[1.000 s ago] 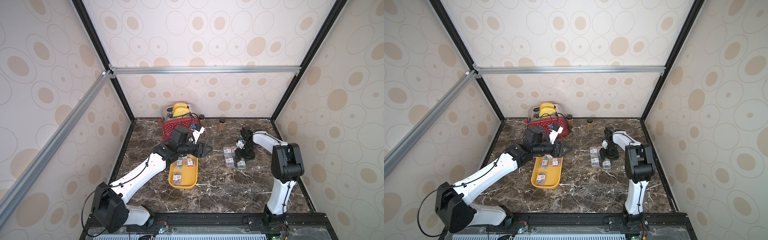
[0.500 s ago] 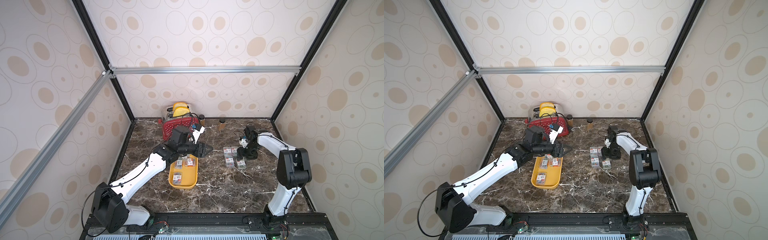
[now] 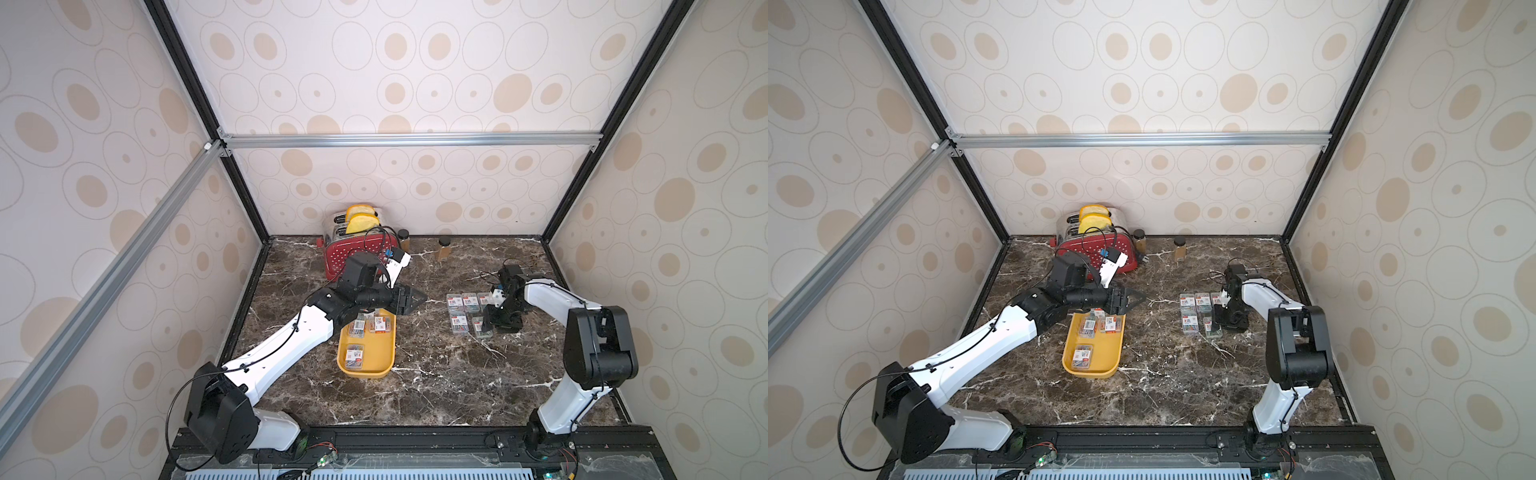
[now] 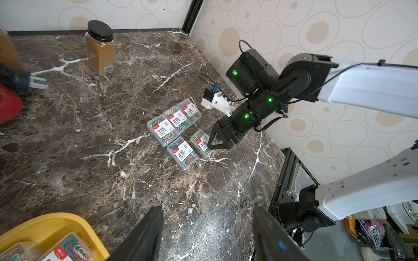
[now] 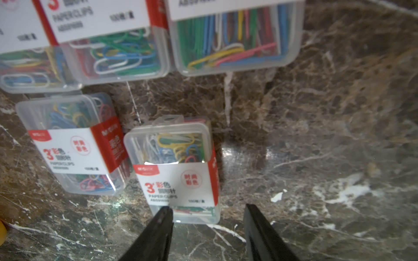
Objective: Take the paper clips out of the storage box
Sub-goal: Adjust the boxed paper clips at the center of the board.
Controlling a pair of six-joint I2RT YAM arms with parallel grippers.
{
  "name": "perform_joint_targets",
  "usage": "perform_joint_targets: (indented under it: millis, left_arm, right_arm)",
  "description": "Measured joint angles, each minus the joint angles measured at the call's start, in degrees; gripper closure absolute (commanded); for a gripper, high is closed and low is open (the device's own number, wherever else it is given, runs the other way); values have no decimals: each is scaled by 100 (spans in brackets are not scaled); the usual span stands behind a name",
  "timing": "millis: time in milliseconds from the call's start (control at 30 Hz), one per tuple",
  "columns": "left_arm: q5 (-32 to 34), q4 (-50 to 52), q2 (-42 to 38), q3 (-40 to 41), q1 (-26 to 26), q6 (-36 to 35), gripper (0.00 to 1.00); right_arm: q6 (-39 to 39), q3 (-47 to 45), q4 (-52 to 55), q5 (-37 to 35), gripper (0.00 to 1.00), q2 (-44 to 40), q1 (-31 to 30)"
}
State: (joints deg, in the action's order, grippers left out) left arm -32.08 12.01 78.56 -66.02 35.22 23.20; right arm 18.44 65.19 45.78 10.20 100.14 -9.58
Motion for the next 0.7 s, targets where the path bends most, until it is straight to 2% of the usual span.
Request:
perform_joint_targets:
  millis: [233,700]
  left_arm:
    - [0,-20,0,-2,-4,2,35]
    - [-9,-37,136,-87,-9,33,36]
  right_arm:
    - [81,-103,-354,339,56,15,66]
    - [39,-101,-525,570,57,94,68]
